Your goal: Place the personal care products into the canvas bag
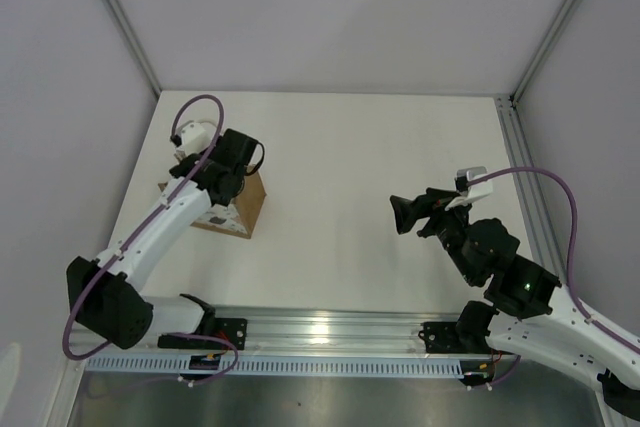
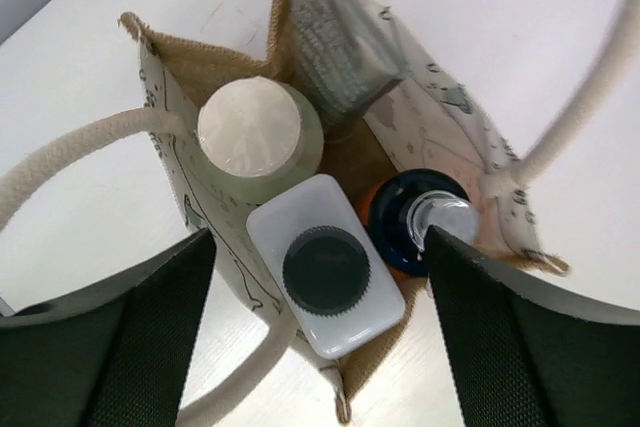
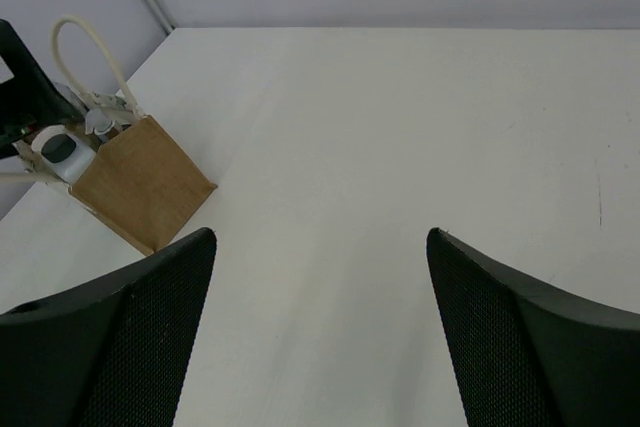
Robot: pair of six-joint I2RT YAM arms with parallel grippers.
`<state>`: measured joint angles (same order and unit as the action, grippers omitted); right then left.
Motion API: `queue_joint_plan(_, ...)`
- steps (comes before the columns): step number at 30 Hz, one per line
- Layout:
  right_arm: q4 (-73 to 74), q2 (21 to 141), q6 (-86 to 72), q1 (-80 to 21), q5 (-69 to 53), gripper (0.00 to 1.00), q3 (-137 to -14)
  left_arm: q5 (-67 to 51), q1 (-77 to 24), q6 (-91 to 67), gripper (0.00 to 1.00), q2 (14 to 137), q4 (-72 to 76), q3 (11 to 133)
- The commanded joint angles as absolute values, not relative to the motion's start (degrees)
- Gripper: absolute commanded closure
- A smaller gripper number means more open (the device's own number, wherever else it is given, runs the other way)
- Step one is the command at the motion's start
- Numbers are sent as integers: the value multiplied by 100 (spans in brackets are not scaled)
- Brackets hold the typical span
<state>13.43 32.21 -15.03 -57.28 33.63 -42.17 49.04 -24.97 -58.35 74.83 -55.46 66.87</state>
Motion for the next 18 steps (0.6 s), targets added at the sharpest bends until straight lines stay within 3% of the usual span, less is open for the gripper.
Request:
queue_joint_plan(1, 1283, 3278, -1556, -5766, 3331, 10, -4456, 4703, -2698, -4751, 5, 6709, -5082, 7180)
queue_joint_plan(2, 1283, 3296, -1556, -5766, 3322, 10, -4465, 4650, -2777, -4529, 1, 6549, -4915, 7207)
queue_joint_plan(7, 1292, 3401, -1564, -5757, 3244, 9, -4482, 3825, -3812, -2704, 1, 5723, -3211, 6971)
queue_joint_plan(10, 1257, 3436, -1608, -5766, 3295, 1, -4456, 2906, -4420, -2287, 1, 5494, -2290, 6550)
queue_joint_plan(13, 1248, 3594, -1670, -5766, 3419, 1, -4430, 1763, -4675, -2136, 1, 5414, -1375, 6014)
queue_joint_plan(18, 1265, 3946, -1907, -5766, 3542, 1, -4517, 1012, -4808, -2030, 1, 5485, -467, 5153)
